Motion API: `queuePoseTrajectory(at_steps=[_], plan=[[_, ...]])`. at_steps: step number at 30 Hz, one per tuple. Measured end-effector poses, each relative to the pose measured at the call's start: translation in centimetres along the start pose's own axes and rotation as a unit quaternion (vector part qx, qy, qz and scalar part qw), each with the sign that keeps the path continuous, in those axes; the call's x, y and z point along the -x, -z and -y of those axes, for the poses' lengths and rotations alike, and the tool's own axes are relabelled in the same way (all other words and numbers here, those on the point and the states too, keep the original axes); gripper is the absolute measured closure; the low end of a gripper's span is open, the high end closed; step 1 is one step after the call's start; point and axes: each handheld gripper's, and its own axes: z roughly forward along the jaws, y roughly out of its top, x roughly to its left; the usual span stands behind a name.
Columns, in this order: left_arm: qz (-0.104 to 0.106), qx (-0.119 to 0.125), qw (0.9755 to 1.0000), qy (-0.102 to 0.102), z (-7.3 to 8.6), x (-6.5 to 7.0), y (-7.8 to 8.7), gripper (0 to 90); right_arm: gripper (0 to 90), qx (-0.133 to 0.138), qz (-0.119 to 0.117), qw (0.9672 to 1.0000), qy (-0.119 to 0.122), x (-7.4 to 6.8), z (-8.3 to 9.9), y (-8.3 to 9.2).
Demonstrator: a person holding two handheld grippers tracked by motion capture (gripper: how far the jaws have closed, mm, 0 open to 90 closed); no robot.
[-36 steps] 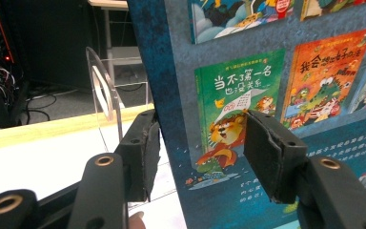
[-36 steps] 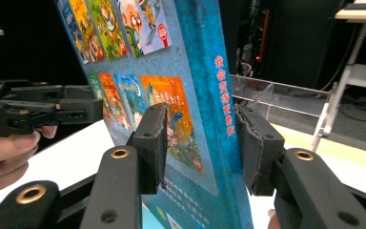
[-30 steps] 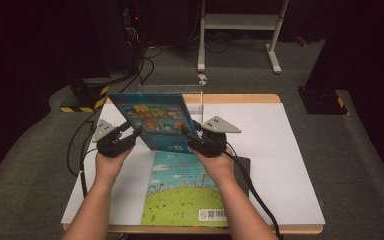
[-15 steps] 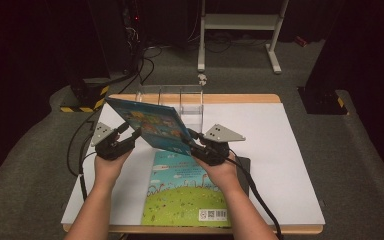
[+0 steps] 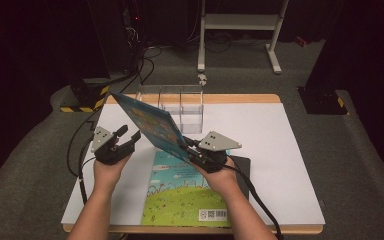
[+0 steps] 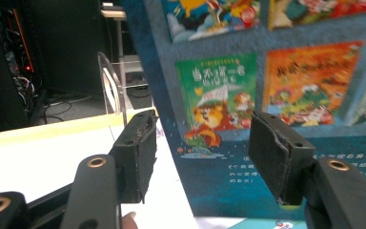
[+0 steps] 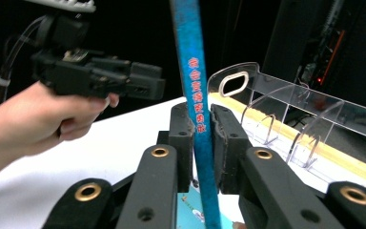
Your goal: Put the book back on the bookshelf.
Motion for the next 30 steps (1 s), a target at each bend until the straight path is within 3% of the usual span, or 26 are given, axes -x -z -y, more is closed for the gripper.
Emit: queuePoseTrajectory(at_steps=[2,3,4,8,13,16,20,30], plan=[[0.002,-0.005,1.0,-0.002,0.0,0.3,0.3,42.2,82.7,0.005,0.007,0.9996,-0.025,0.3,0.0,0.1],[0.004,-0.007,1.0,-0.001,0.1,0.4,0.4,41.6,82.7,0.007,0.004,0.9987,-0.051,0.5,0.1,0.2],[0.007,-0.009,0.9999,-0.002,0.1,0.6,0.5,41.0,82.8,0.01,0.006,0.9983,-0.057,0.7,0.3,0.2],[0.019,-0.004,0.9998,-0.003,0.3,1.4,1.3,40.3,82.8,0.019,0.02,0.9983,-0.051,0.4,0.7,0.4],[0.029,-0.014,0.9995,-0.003,0.7,1.9,1.8,39.8,82.8,0.019,0.026,0.9986,-0.043,-0.2,0.6,0.4],[0.035,-0.02,0.9991,0.013,1.1,2.1,2.0,38.7,82.7,0.019,0.029,0.9985,-0.042,-0.4,0.7,0.5],[0.04,-0.021,0.9988,0.02,1.3,2.5,2.3,37.6,82.6,0.021,0.036,0.9985,-0.036,-0.7,0.7,0.5],[0.056,-0.016,0.9981,0.019,1.3,4.3,3.2,32.2,82.5,0.03,0.051,0.9981,-0.019,-2.0,1.0,0.5]])
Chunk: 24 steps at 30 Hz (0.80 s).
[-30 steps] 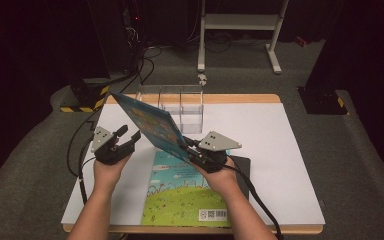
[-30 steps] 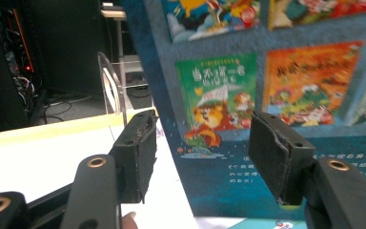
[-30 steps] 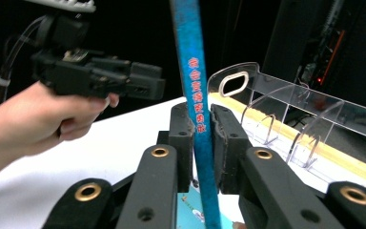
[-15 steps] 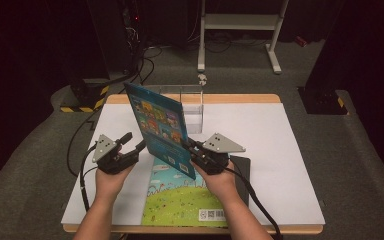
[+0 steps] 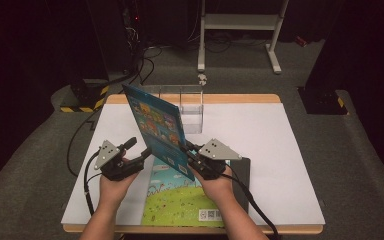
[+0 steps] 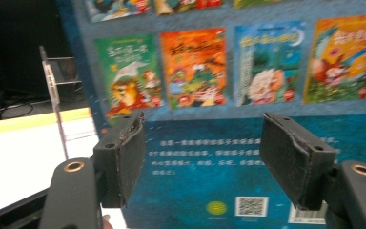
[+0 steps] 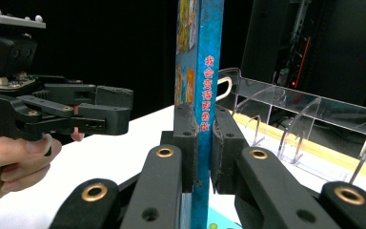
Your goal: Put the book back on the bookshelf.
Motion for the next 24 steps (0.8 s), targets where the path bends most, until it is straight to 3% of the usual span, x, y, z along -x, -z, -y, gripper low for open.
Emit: queuePoseTrajectory(at_steps=[11,17,24], plan=[[0.036,0.013,0.9989,0.026,-1.2,3.4,0.8,28.9,82.5,0.009,0.014,0.9998,0.01,-1.5,0.4,0.1],[0.051,0.015,0.9981,0.032,-1.9,5.2,0.6,26.7,82.4,0.018,0.013,0.9996,0.016,-1.9,0.6,0.2],[0.064,0.012,0.9976,0.023,-2.4,6.9,-0.1,25.7,82.2,0.023,0.017,0.9996,0.005,-2.0,0.8,0.2]])
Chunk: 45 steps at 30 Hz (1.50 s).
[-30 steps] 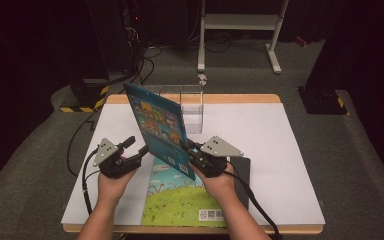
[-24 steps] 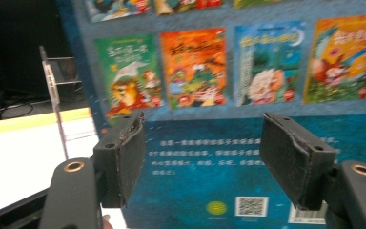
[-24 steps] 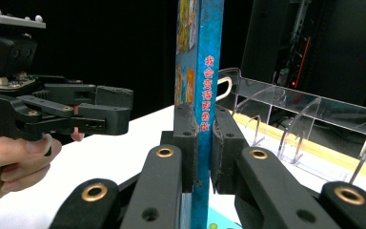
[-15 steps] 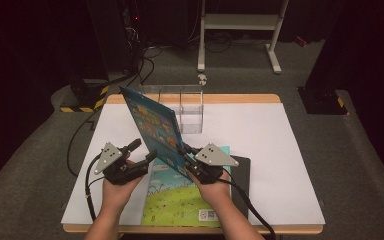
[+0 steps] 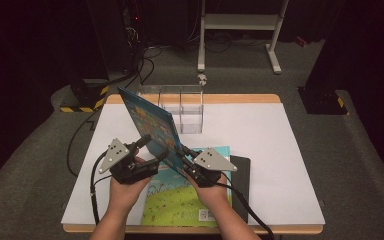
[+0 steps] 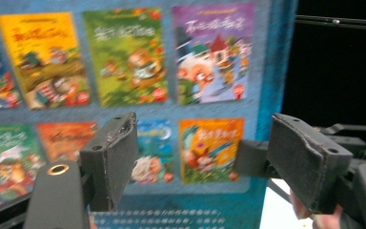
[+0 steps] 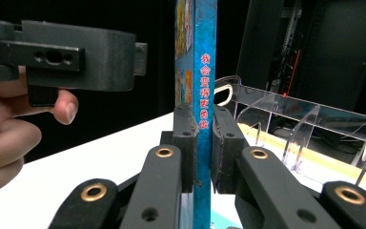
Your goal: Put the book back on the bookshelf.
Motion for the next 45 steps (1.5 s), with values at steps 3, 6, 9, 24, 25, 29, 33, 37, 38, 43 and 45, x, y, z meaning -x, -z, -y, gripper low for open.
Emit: queuePoseTrajectory(at_steps=[3,6,9,24,25,29,33,37,38,43,45], plan=[[-0.001,-0.001,1.0,0.01,0.0,0.1,-0.4,25.4,82.2,0.002,0.002,1.0,-0.001,-0.1,0.1,0.0],[0.004,0.002,0.9998,0.017,0.0,0.4,-0.5,25.3,82.1,0.001,-0.004,1.0,0.004,-0.3,0.1,0.1],[0.006,0.0,0.9997,0.024,-0.1,0.6,-0.6,25.1,82.0,0.001,-0.004,0.9999,0.015,-0.7,0.1,0.1],[0.007,-0.004,0.9998,0.016,0.3,1.4,-1.1,22.5,80.4,-0.001,-0.004,1.0,0.007,-0.7,0.2,0.2],[0.007,-0.004,0.9999,0.013,0.3,1.4,-1.0,22.3,79.7,-0.002,-0.007,1.0,0.006,-0.6,0.2,0.3],[0.003,-0.003,0.9999,0.013,0.4,1.2,-0.8,22.1,70.5,-0.024,-0.019,0.9995,-0.005,-0.4,0.5,0.2],[-0.001,-0.002,0.9999,0.012,0.4,1.0,-0.6,21.8,67.9,-0.039,-0.028,0.9988,-0.011,-0.4,0.9,0.6],[-0.008,0.002,0.9999,0.012,0.5,1.1,-0.5,21.3,68.3,-0.065,-0.037,0.9971,-0.015,-0.4,1.0,0.9],[-0.011,0.003,0.9999,0.009,0.6,1.1,-0.5,21.3,68.8,-0.071,-0.04,0.9966,-0.013,-0.4,1.1,0.9],[-0.021,0.012,0.9997,0.006,0.9,1.3,-0.2,20.3,73.8,-0.081,-0.041,0.9957,-0.015,-0.5,1.4,0.8],[-0.025,0.012,0.9996,0.001,1.0,1.3,-0.2,20.0,74.1,-0.083,-0.044,0.9954,-0.016,-0.6,1.6,0.8]])
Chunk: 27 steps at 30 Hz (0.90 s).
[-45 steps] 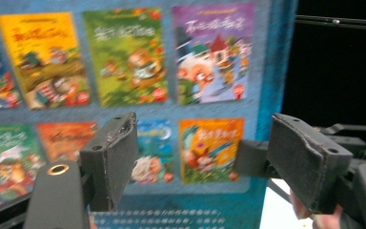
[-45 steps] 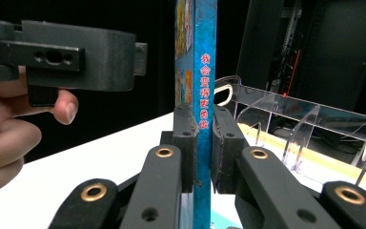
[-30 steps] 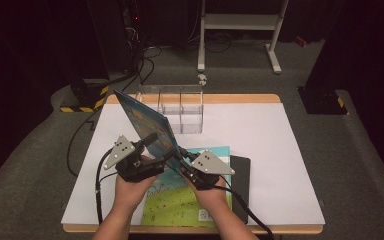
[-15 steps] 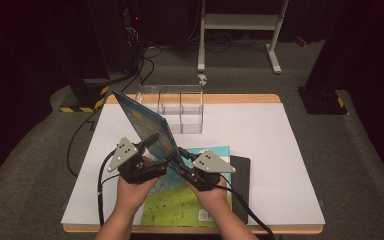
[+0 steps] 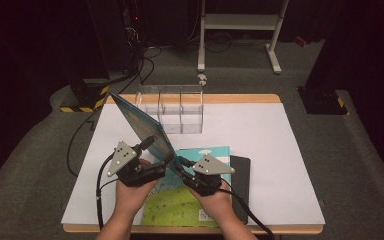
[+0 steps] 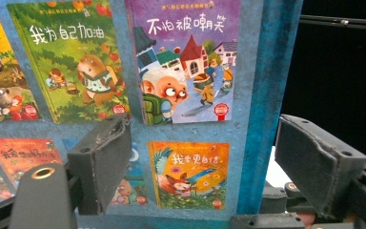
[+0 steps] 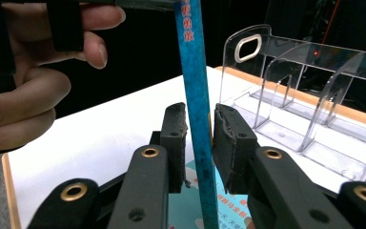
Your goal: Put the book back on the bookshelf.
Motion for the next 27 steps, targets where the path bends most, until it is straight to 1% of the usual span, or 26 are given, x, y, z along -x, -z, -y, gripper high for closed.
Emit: queuePoseTrajectory(at_steps=[4,9,10,13,18,21,22,23,27], plan=[[-0.007,-0.001,1.0,0.002,0.1,0.0,-0.1,18.9,75.4,-0.005,-0.003,1.0,0.0,-0.2,0.2,-0.2],[-0.015,-0.006,0.9998,-0.011,0.4,-0.1,0.0,18.8,75.0,-0.01,-0.015,0.9998,0.002,-0.8,0.3,-0.4],[-0.018,-0.006,0.9998,-0.009,0.4,-0.1,0.0,19.6,74.9,-0.011,-0.017,0.9998,0.003,-0.9,0.3,-0.5],[-0.024,-0.01,0.9995,-0.016,0.6,-0.2,0.0,21.2,74.6,-0.015,-0.024,0.9996,0.006,-1.2,0.4,-0.6],[-0.033,-0.009,0.9992,-0.021,0.8,-0.2,0.0,23.4,74.3,-0.018,-0.029,0.9994,0.009,-1.7,0.4,-0.8],[-0.038,-0.011,0.9986,-0.034,0.9,-0.3,0.1,24.2,73.6,-0.019,-0.032,0.9993,0.01,-1.8,0.5,-0.9],[-0.04,-0.011,0.9985,-0.036,1.0,-0.3,0.1,24.2,73.4,-0.02,-0.033,0.9992,0.011,-1.9,0.5,-1.0],[-0.041,-0.009,0.9986,-0.032,1.1,-0.3,0.1,24.3,73.2,-0.021,-0.035,0.9991,0.011,-1.9,0.5,-1.0],[-0.051,-0.01,0.9979,-0.04,1.4,-0.3,0.0,24.5,73.2,-0.023,-0.036,0.9991,0.01,-1.9,0.6,-1.0]])
